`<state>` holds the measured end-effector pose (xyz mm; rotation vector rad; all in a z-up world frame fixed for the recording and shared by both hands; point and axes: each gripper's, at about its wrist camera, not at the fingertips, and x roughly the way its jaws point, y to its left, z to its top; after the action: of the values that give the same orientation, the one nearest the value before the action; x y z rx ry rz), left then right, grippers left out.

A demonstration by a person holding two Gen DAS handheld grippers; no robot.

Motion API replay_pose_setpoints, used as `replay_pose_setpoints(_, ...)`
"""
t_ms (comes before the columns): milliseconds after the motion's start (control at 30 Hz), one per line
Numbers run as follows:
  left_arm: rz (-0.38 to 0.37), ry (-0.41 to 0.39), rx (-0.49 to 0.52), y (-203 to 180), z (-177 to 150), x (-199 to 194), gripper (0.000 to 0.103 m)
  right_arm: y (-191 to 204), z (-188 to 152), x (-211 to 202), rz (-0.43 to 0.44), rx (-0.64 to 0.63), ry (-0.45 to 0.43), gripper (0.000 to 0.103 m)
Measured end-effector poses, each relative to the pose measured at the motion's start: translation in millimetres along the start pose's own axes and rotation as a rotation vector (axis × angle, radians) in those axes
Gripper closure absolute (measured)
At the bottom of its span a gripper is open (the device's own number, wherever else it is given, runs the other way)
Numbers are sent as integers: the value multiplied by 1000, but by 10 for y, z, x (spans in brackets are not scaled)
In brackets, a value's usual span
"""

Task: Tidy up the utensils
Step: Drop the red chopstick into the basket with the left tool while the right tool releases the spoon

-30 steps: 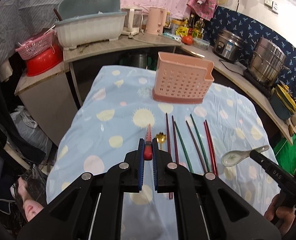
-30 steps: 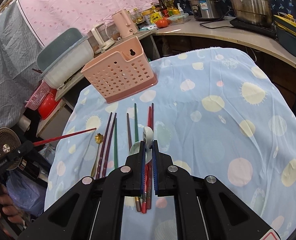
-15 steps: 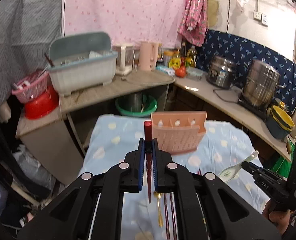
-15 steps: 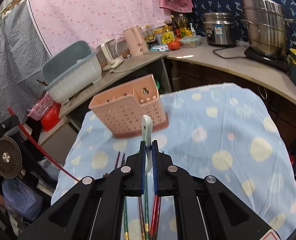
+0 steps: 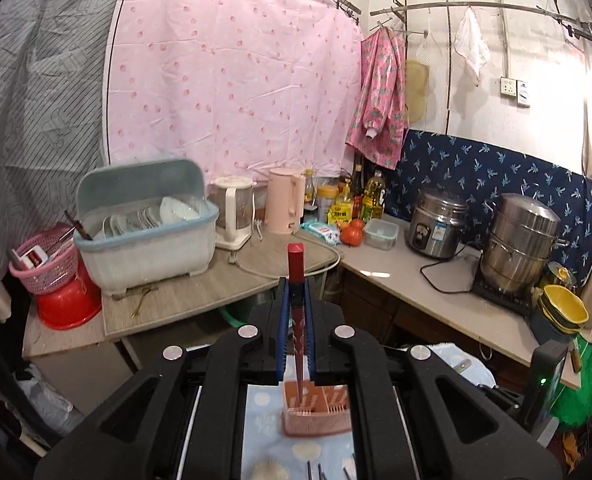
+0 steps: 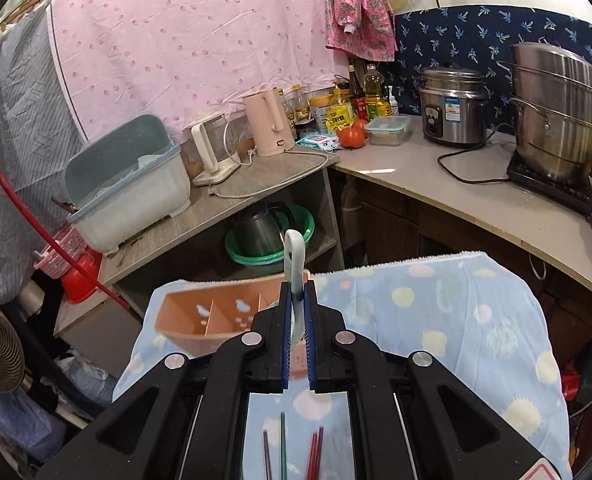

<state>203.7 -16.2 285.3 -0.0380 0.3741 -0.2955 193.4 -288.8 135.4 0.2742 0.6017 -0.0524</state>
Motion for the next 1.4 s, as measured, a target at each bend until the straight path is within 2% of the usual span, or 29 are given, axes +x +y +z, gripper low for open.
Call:
replay_pose_setpoints(133, 5, 9, 3, -55, -17, 321, 96, 8, 73, 302, -21, -2, 9, 96)
replay_pose_setpoints(333, -2, 114, -23, -23, -375, 866, 96, -19, -11, 719, -34, 13, 73, 96)
replay_pose_setpoints(500, 1, 180, -28, 11, -645, 1117, 95, 3, -131, 929, -40, -21, 129, 96)
replay_pose_setpoints(533, 6, 182, -27, 12, -679, 1136, 94, 7, -154, 933, -49, -29, 123, 92)
replay_pose_setpoints(567, 13, 188, -26, 21, -709, 1152, 86, 27, -179, 936, -60, -40, 118, 89)
replay_pose_setpoints(600, 15, 190, -28, 24, -730, 1164, 79, 40, -193, 922, -72, -51, 110, 79)
replay_pose_setpoints(633, 22, 187, -30, 33, -752, 1158, 66, 48, -206, 910, -76, -53, 101, 71)
replay_pose_setpoints(667, 33, 182, -30, 42, -769, 1151, 61, 48, -213, 895, -76, -51, 93, 70)
replay_pose_setpoints(867, 43, 197, -52, 137, -835, 1100, 61, -13, -269, 805, -73, -27, 91, 70)
replay_pose_setpoints(1100, 48, 227, -63, 204, -1019, 926, 61, -47, -485, 565, -71, -23, 106, 70)
replay_pose_setpoints(1400, 46, 321, -74, 239, -1585, 633, 61, -109, -991, 227, -82, -18, 156, 70)
